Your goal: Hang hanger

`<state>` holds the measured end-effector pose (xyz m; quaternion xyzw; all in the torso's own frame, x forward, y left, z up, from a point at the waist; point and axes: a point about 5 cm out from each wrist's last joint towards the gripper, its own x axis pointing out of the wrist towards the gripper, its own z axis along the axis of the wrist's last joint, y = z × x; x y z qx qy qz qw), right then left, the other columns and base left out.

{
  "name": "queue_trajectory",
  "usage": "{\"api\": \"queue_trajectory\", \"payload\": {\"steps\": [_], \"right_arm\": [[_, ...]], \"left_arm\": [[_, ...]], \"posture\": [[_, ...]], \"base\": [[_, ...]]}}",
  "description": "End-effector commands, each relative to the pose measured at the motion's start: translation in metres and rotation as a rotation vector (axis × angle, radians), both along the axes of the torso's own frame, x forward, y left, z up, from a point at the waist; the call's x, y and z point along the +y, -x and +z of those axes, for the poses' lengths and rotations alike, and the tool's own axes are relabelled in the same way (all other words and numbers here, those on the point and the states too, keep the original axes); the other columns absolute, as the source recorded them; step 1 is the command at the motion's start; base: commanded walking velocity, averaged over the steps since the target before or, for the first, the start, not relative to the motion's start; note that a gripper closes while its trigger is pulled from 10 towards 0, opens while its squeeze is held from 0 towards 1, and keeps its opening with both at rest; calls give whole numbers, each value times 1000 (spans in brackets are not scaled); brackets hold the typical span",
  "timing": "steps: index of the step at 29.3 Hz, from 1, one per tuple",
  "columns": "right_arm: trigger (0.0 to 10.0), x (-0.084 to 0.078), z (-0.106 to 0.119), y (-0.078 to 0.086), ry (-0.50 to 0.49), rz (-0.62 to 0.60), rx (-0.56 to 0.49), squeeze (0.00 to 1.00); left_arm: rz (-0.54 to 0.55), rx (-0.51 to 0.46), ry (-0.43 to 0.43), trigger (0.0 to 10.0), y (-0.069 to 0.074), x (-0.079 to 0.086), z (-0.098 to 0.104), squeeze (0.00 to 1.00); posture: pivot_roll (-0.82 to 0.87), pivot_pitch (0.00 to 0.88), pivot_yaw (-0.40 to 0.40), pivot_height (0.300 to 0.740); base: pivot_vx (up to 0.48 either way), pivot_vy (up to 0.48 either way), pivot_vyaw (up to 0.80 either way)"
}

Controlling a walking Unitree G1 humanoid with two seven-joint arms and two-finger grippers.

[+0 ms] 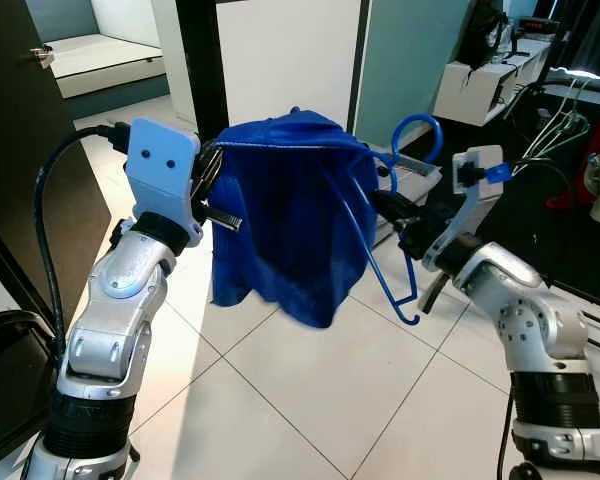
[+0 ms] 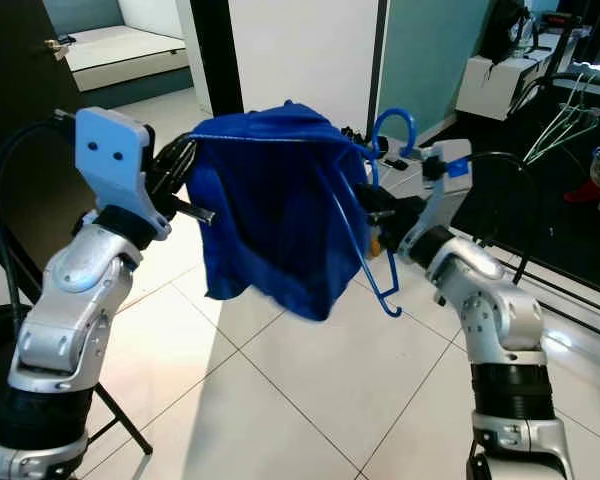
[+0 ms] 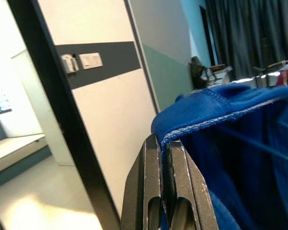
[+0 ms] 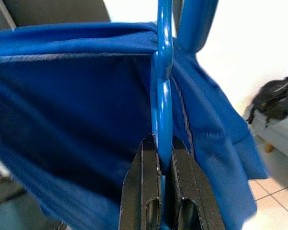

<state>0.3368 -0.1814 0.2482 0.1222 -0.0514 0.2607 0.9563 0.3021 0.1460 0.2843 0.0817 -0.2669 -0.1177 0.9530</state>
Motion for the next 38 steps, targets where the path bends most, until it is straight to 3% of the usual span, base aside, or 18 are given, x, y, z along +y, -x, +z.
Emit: {"api": "queue_trajectory", "payload": {"steps": [1,6,8,10,12,13,14,15,18,19,20,21,22,24,30,36,37,38], "right_arm": [[10000,-1,11,0,-53,4,-50,0],[10000,10,7,2,-30,42,-48,0],[10000,10,7,2,-30,42,-48,0],[10000,9,6,-3,-37,5,-40,0],[10000,9,6,-3,-37,5,-40,0],[10000,6,8,-7,-52,-29,-41,0],[10000,6,8,-7,-52,-29,-41,0],[10000,0,11,-13,-87,-91,-46,0],[10000,0,11,-13,-87,-91,-46,0],[10000,-7,15,-18,-128,-150,-47,0],[10000,-7,15,-18,-128,-150,-47,0],[10000,-17,18,-23,-172,-227,-46,0],[10000,-17,18,-23,-172,-227,-46,0],[10000,-33,21,-27,-241,-332,-40,0],[10000,-45,23,-30,-310,-386,-31,0],[10000,-42,22,-31,-295,-365,-10,0],[10000,-37,19,-32,-256,-355,10,0],[10000,-37,19,-32,-256,-355,10,0]], "left_arm": [[-32,-13,25,0,3,-4,4,0],[-148,3,59,0,6,-31,2,0],[-148,3,59,0,6,-31,2,0],[-295,10,75,0,13,-54,2,0],[-295,10,75,0,13,-54,2,0],[-407,25,67,0,20,-68,0,0],[-407,25,67,0,20,-68,0,0],[-545,72,37,0,31,-83,-11,0],[-545,72,37,0,31,-83,-11,0],[-649,128,7,0,40,-93,-23,0],[-649,128,7,0,40,-93,-23,0],[-755,193,-34,0,52,-98,-37,0],[-755,193,-34,0,52,-98,-37,0],[-881,275,-91,0,68,-97,-53,0],[-889,349,-170,0,73,-85,-69,0],[-828,378,-212,0,68,-77,-77,0],[-816,385,-229,2039,67,-77,-79,0],[-816,385,-229,2039,67,-77,-79,0]], "posture": [[41,0,-10,740],[41,0,-13,740],[41,0,-13,740],[41,0,-12,740],[41,0,-12,740],[42,0,-11,740],[42,0,-11,740],[43,0,-12,740],[43,0,-12,740],[44,0,-12,740],[44,0,-12,740],[47,0,-12,740],[47,0,-12,740],[48,0,-12,740],[52,0,-9,740],[50,0,-8,740],[47,0,-7,740],[47,0,-7,740]], "base": [[0,0,0],[0,0,0],[0,0,0],[0,0,0],[0,0,0],[0,0,0],[0,0,0],[0,0,0],[0,0,0],[0,0,0],[0,0,0],[0,0,0],[0,0,0],[0,0,0],[0,0,0],[0,0,0],[0,0,0],[0,0,0]]}}
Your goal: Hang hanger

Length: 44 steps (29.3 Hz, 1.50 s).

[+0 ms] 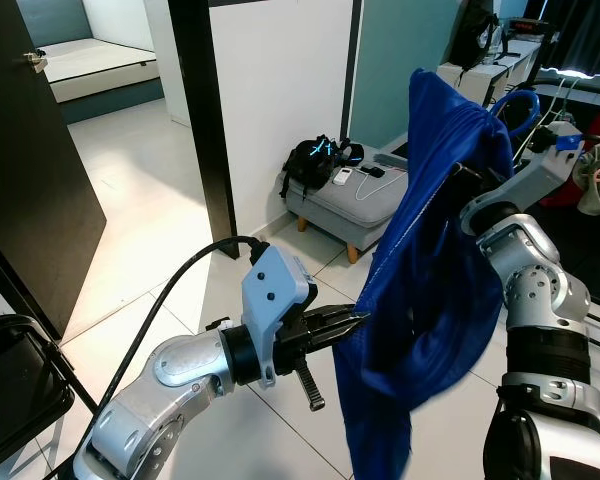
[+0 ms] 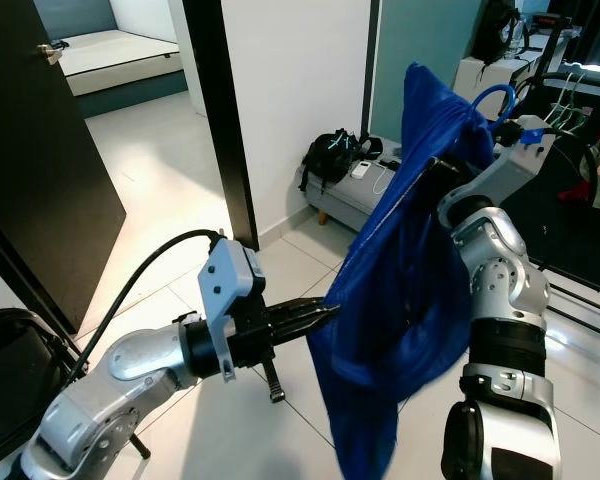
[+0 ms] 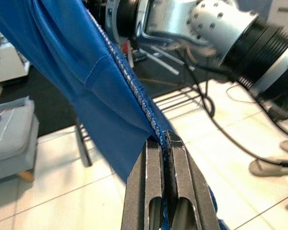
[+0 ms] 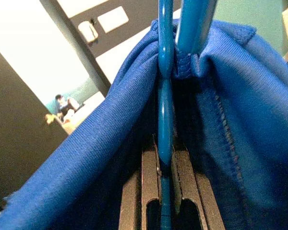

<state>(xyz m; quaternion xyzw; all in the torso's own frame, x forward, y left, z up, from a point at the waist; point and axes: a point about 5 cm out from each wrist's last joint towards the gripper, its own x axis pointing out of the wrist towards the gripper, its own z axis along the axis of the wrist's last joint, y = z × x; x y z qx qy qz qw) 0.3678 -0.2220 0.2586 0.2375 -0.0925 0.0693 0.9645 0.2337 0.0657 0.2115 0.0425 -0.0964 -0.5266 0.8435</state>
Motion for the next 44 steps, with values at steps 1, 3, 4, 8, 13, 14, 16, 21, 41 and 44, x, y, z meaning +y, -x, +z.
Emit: {"api": "queue_trajectory", "payload": {"steps": [1,3,4,8,13,14,16,21,41,44], "right_arm": [[10000,11,3,-3,66,43,22,0],[10000,19,-3,-4,125,76,65,0],[10000,19,-3,-4,125,76,65,0],[10000,27,-12,-5,170,95,124,0],[10000,25,-14,-7,175,67,142,0],[10000,25,-14,-7,175,67,142,0],[10000,23,-12,-7,180,58,122,0],[10000,26,1,-5,171,89,28,0],[10000,2,-17,61,601,704,28,0],[10000,-4,-20,72,629,785,49,0]], "left_arm": [[9,18,-44,6824,-1,2,-8,0],[-1,18,-50,10000,0,-1,-8,0],[-1,18,-50,10000,0,-1,-8,0],[-53,27,-35,10000,7,-12,-8,0],[-102,42,-19,10000,14,-19,-7,0],[-102,42,-19,10000,14,-19,-7,0],[-150,74,-24,10000,21,-21,-11,0],[-277,161,-59,10000,39,-20,-23,1000],[18,-101,-93,10000,-5,76,43,0],[-9,-150,-60,10000,-5,89,66,0]], "posture": [[45,0,-7,740],[45,0,-7,740],[45,0,-7,740],[45,0,-7,740],[45,0,-7,740],[45,0,-7,740],[46,0,-8,740],[48,0,-8,740],[34,0,-6,740],[30,0,-2,740]], "base": [[0,0,0],[0,0,0],[0,0,0],[0,0,0],[0,0,0],[0,0,0],[0,0,0],[0,0,0],[0,0,0],[0,0,0]]}}
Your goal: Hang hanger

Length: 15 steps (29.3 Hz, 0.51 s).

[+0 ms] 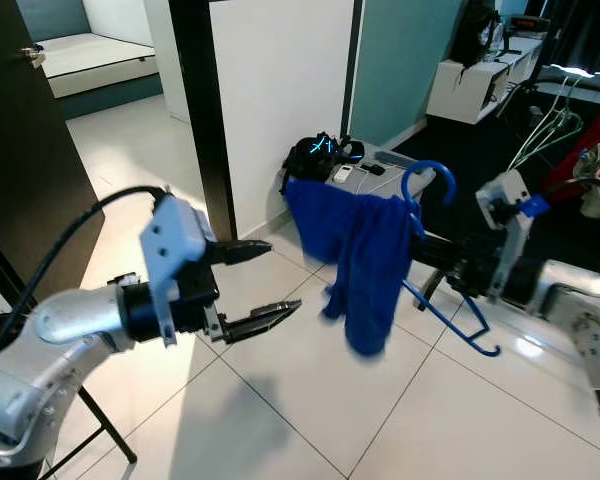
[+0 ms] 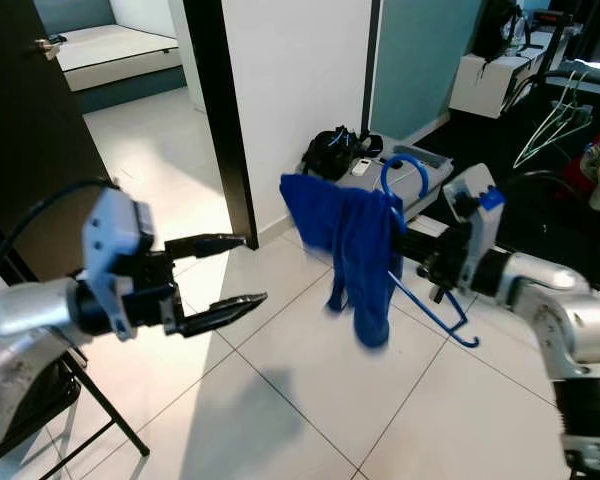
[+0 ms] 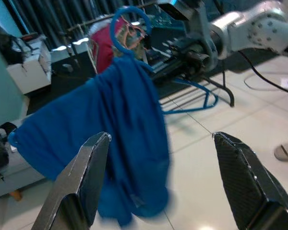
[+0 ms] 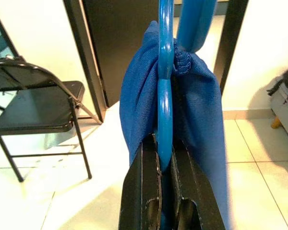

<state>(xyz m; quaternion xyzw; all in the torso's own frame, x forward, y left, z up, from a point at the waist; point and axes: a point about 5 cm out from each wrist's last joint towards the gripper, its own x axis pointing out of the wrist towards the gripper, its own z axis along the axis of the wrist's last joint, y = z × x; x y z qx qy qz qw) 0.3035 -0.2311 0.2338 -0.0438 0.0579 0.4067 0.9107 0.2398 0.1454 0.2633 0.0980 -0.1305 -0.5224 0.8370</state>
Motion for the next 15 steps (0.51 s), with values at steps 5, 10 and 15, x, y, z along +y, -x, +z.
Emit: {"api": "queue_trajectory", "payload": {"steps": [5,10,15], "right_arm": [[10000,9,2,20,13,208,33,0],[10000,23,2,29,15,347,61,0],[10000,45,-2,39,52,513,87,0]], "left_arm": [[-143,-73,-23,10000,9,15,35,0],[-242,-69,-121,10000,12,10,36,0],[-281,-60,-230,10000,4,3,31,0]], "posture": [[40,0,0,740],[46,0,-1,740],[45,0,-2,740]], "base": [[0,0,0],[0,0,0],[0,0,0]]}}
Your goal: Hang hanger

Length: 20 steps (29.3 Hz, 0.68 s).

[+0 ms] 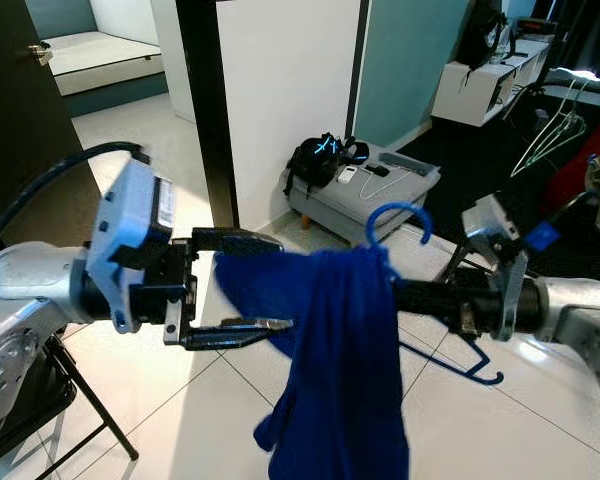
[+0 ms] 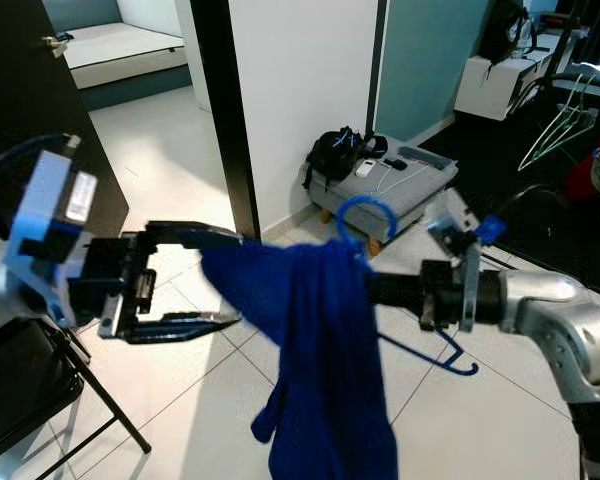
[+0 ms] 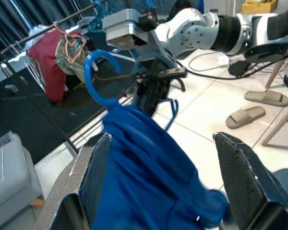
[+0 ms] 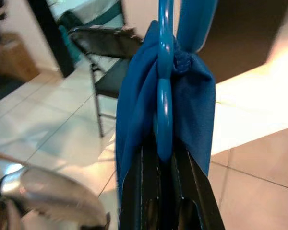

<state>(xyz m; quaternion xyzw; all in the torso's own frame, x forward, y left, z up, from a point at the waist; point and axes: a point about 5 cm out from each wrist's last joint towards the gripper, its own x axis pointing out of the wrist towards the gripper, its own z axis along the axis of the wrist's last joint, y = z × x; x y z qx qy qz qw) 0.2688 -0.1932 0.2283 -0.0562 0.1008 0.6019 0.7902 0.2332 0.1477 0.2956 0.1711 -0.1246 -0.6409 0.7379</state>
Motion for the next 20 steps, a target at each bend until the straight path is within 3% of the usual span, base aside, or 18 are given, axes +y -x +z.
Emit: {"api": "queue_trajectory", "payload": {"steps": [1,10,20], "right_arm": [[10000,7,4,4,0,58,-12,0],[10000,34,5,16,-2,209,-25,0],[10000,39,12,21,-7,251,-47,0]], "left_arm": [[5,2,-51,10000,-2,1,-2,0],[10,94,-15,10000,-12,-8,-11,0],[34,150,-73,10000,-17,-8,-25,0]], "posture": [[45,0,-2,740],[42,0,8,740],[40,0,13,740]], "base": [[0,0,0],[0,0,0],[0,0,0]]}}
